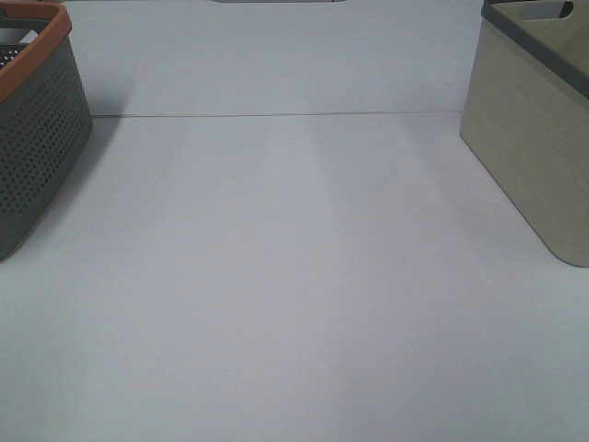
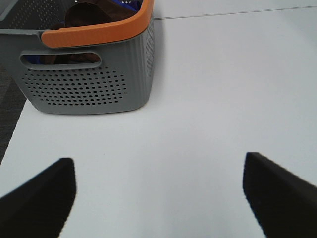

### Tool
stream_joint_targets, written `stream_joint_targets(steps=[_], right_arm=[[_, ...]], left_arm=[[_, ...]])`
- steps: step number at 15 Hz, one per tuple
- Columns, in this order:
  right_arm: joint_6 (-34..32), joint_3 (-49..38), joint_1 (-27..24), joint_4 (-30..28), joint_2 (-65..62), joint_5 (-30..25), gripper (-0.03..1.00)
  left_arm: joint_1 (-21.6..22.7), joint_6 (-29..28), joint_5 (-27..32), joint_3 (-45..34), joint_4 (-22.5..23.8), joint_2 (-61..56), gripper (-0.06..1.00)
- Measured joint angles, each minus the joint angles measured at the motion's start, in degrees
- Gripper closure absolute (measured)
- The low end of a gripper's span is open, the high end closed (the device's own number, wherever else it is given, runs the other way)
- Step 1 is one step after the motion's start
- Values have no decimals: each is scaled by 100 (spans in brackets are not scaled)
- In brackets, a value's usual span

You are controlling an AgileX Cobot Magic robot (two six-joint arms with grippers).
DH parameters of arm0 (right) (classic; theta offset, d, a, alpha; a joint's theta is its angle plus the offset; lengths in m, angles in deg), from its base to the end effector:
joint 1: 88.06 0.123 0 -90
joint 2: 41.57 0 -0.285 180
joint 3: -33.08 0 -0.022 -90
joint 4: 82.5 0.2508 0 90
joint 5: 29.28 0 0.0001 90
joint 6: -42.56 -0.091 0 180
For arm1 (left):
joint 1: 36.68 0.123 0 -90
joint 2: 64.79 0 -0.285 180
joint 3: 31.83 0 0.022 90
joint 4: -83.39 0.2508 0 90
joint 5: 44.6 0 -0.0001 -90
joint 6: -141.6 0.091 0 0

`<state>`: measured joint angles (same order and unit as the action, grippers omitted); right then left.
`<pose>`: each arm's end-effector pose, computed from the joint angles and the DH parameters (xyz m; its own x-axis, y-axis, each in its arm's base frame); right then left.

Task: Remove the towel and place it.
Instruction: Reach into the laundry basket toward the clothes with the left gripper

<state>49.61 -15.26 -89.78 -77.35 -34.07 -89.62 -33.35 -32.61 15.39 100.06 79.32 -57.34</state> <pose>-0.0057 0.0073 0.2793 -0.4349 -0.0651 -0.8981 -0.0744 0.9966 -0.0362 -0.0059 -0.0060 0.2808 -0.4288 0.0405 -0.9025 0.0255 0.9991 0.0327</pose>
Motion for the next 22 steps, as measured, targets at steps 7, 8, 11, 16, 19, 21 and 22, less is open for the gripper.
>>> stream_joint_targets(steps=[7, 8, 11, 16, 19, 21, 22], right_arm=[[0, 0, 0, 0, 0, 0, 27], [0, 0, 0, 0, 0, 0, 27], [0, 0, 0, 0, 0, 0, 27], [0, 0, 0, 0, 0, 0, 27], [0, 0, 0, 0, 0, 0, 27], [0, 0, 0, 0, 0, 0, 27], [0, 0, 0, 0, 0, 0, 27]], left_arm=[[0, 17, 0, 0, 0, 0, -4], [0, 17, 0, 0, 0, 0, -4], [0, 23, 0, 0, 0, 0, -5], [0, 23, 0, 0, 0, 0, -5], [0, 40, 0, 0, 0, 0, -5], [0, 80, 0, 0, 0, 0, -5], [0, 86, 46, 17, 0, 11, -5]])
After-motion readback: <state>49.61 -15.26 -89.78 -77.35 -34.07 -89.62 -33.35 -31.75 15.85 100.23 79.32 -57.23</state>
